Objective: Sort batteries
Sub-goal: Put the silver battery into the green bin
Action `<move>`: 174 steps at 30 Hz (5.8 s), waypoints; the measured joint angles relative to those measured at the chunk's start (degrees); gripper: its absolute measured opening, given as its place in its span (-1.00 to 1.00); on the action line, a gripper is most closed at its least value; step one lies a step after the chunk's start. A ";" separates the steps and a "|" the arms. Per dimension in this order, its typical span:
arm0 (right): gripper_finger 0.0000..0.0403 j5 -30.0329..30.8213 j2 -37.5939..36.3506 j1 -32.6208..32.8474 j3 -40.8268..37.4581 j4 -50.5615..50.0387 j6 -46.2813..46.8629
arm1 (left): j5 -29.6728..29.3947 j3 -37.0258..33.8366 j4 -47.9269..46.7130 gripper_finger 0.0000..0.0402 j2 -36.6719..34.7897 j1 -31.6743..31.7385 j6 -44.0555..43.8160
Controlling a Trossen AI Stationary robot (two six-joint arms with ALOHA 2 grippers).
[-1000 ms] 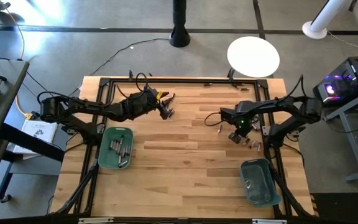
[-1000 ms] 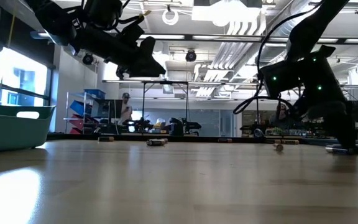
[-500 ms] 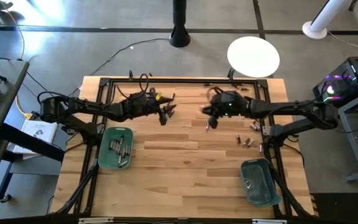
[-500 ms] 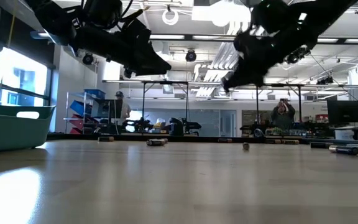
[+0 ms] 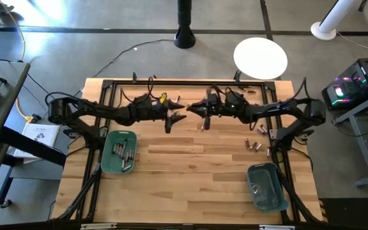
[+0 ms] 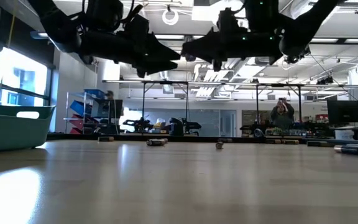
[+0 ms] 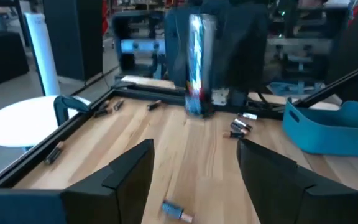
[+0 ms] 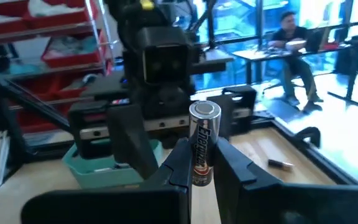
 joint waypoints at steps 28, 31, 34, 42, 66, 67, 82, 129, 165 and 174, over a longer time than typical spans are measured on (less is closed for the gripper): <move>-0.70 -1.20 2.08 1.07 2.45 -2.41 2.59 | 2.66 -0.02 5.05 -0.83 0.38 0.04 -0.12; -0.54 -1.25 2.08 1.06 2.45 -2.70 3.65 | 2.60 -0.02 4.60 -0.83 0.38 0.07 -0.10; -0.32 -1.24 2.08 0.75 2.41 -2.93 4.23 | 2.42 -0.02 3.20 -0.83 0.38 -0.03 -0.41; 0.04 1.89 -0.59 -0.29 2.32 -0.18 -1.09 | -2.13 0.04 -8.87 -0.83 -2.44 -2.13 -0.03; 0.05 5.27 -3.85 -1.72 2.32 -2.70 -17.90 | -11.48 21.75 -121.23 -0.83 -24.56 -30.31 -66.10; 0.05 5.26 -3.85 -1.81 2.32 -2.80 -18.03 | -10.17 21.75 -122.10 -0.83 -24.56 -31.31 -69.16; 0.05 4.30 -3.83 -1.78 2.32 -6.45 -17.99 | -1.00 6.31 -112.53 -0.83 -24.74 -32.21 -82.58; 0.05 4.32 -3.80 -1.62 2.32 -7.01 -13.49 | 3.25 -1.60 -98.20 -0.37 -15.25 -26.84 -83.90; 0.05 12.95 -25.14 -16.41 2.34 -78.95 5.16 | -39.41 13.18 -62.66 -0.15 -22.23 -19.50 -14.73; 0.07 12.95 -23.80 -21.58 2.34 -95.92 10.17 | -26.07 3.45 -26.99 -0.15 -11.50 -5.76 -2.72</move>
